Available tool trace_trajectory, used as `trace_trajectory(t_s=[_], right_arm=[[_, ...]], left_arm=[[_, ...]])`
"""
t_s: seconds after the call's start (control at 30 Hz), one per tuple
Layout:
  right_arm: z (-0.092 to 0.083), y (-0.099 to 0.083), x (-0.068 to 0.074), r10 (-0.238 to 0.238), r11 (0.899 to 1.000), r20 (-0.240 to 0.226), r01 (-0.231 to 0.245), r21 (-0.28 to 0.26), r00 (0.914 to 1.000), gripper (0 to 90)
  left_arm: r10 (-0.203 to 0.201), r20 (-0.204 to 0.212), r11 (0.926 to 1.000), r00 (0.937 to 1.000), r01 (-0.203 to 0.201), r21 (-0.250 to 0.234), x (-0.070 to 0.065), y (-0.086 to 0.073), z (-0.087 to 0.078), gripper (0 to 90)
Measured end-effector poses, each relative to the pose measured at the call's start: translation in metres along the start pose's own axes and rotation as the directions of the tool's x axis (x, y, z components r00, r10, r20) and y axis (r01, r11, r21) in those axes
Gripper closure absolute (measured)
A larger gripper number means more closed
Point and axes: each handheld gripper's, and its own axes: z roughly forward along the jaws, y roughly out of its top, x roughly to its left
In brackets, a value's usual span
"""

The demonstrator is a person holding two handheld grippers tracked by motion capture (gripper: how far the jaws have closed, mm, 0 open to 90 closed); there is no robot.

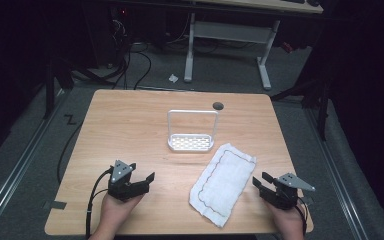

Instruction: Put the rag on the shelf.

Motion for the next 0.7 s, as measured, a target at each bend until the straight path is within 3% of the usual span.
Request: trace_trajectory(t_s=[0.23,0.37,0.4,0.43,0.47,0.5,0.6,0.67,0.7], right_arm=[[-0.002,-0.001,0.003,-0.012,1.0,-0.002,0.012,0.004,0.9999,52.8],[-0.005,-0.001,0.001,-0.011,1.0,0.002,0.011,0.0,0.9999,54.2],[-0.006,-0.001,0.001,-0.009,1.0,0.003,0.009,0.0,1.0,54.2],[-0.006,-0.002,0.001,-0.005,1.0,0.002,0.005,0.001,1.0,54.4],[-0.006,-0.002,0.002,-0.005,1.0,0.003,0.005,0.002,1.0,54.8],[-0.006,-0.002,0.002,-0.007,1.0,0.002,0.007,0.003,1.0,55.1],[-0.006,-0.002,0.002,-0.013,1.0,-0.007,0.013,0.006,0.9999,56.3],[-0.005,-0.002,0.002,-0.014,1.0,-0.018,0.014,0.007,0.9997,56.8],[-0.005,-0.002,0.002,-0.014,1.0,-0.021,0.014,0.005,0.9997,56.9]], left_arm=[[0.005,0.06,0.9995,0.9982,-0.006,0.032,-0.006,-0.002,0.012,27.5],[-0.002,0.13,0.9998,0.9915,-0.001,0.018,-0.013,0.0,0.019,34.4],[0.006,0.154,1.0,0.9881,-0.006,0.004,-0.017,0.001,0.021,36.3],[0.004,0.198,1.0,0.9802,-0.005,0.001,-0.021,0.003,0.025,42.1],[-0.002,0.222,0.9999,0.975,-0.001,0.015,-0.025,0.005,0.028,49.1],[0.003,0.244,0.9993,0.9698,-0.012,0.036,-0.03,0.008,0.033,49.1],[0.018,0.3,0.9955,0.9536,-0.045,0.083,-0.046,0.017,0.052,63.5],[0.029,0.327,0.9915,0.9446,-0.068,0.111,-0.059,0.023,0.068,71.1],[0.052,0.33,0.989,0.9425,-0.095,0.114,-0.067,0.025,0.075,75.0]])
